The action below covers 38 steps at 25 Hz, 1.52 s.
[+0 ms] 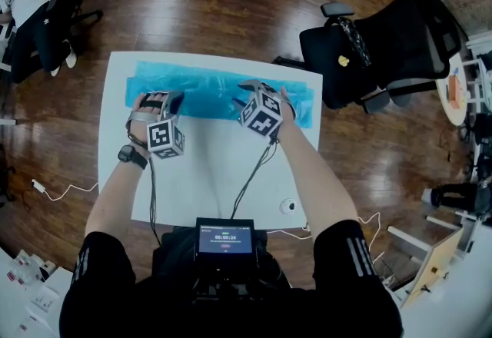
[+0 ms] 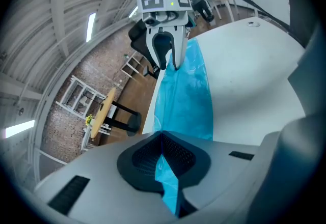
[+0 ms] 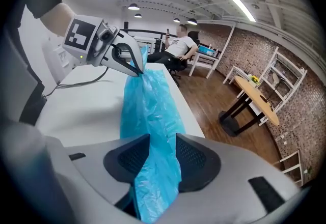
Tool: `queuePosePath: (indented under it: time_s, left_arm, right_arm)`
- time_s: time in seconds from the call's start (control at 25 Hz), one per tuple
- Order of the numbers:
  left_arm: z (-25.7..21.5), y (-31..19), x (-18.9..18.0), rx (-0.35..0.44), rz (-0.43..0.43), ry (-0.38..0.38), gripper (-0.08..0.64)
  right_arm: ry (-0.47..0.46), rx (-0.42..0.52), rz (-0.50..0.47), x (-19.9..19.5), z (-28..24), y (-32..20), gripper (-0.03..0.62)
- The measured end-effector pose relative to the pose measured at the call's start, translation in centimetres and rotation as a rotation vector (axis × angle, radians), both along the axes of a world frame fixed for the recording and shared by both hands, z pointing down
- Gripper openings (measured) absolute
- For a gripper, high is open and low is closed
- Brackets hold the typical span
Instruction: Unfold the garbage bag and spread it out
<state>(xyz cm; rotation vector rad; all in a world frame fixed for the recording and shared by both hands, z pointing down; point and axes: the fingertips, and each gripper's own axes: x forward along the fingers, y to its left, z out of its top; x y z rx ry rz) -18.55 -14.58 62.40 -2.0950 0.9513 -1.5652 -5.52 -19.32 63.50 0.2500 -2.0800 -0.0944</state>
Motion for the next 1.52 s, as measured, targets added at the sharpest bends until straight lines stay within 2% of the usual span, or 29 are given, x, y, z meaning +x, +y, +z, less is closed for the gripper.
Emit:
queuePosePath:
  time_s: [0.24,0.4,0.6,0.64,0.72,0.76,0.92,1.04,1.08,1.2,1.32,1.48,1.52]
  left_arm:
    - [0.2,1.6,0.3,0.0,0.0,0.002,0.0]
    - [0.3,2.0,0.3,0.002,-0.009,0.009,0.0]
    - [0.4,2.4,0.1,-0.014,-0.038,0.029,0.0]
    - [0.3,2.5,0.0,-0.016,-0.05,0.042,0.012]
    - [-0.2,2.6,-0.1,-0.014,-0.073,0.071,0.115]
    - [-0.7,2.6,-0.2,-0.009,-0.083,0.086,0.141]
    - [-3.7,2.7,-0.5,0.0,-0.114,0.127,0.159]
    - [-3.6,2.5,-0.9,-0.074,-0.09,0.09,0.18]
    - [-3.6,2.3,-0.9,-0.113,-0.081,0.082,0.21]
    - [-1.9,2.4,-1.1,-0.286,-0.045,0.035,0.23]
    - [-0.1,3.0,-1.0,-0.45,-0.015,0.027,0.231]
    - [0.7,3.7,-0.7,-0.513,0.009,0.001,0.22]
    - [0.9,4.1,-0.5,-0.52,0.014,0.001,0.184]
  right_arm:
    - [0.054,-0.024,-0.024,0.3,0.8,0.8,0.186]
    - [0.061,-0.016,-0.027,0.3,0.8,1.2,0.08]
    - [0.073,0.003,-0.033,0.2,0.8,1.7,0.02]
    - [0.074,0.011,-0.034,0.2,0.8,1.8,0.02]
    - [0.075,0.023,-0.032,0.2,0.5,1.9,0.02]
    - [0.075,0.026,-0.03,0.3,0.4,1.9,0.02]
    - [0.069,0.036,-0.023,0.3,0.1,2.1,0.02]
    - [0.064,0.052,-0.03,0.3,-0.4,2.4,0.02]
    - [0.062,0.058,-0.034,0.3,-0.6,2.6,0.02]
    - [0.044,0.063,-0.03,0.2,-1.2,3.0,0.02]
    - [0.024,0.057,-0.017,0.2,-1.5,3.4,0.02]
    - [0.002,0.064,0.002,0.2,-2.2,3.9,0.02]
    - [-0.001,0.063,0.007,0.3,-2.3,4.1,0.02]
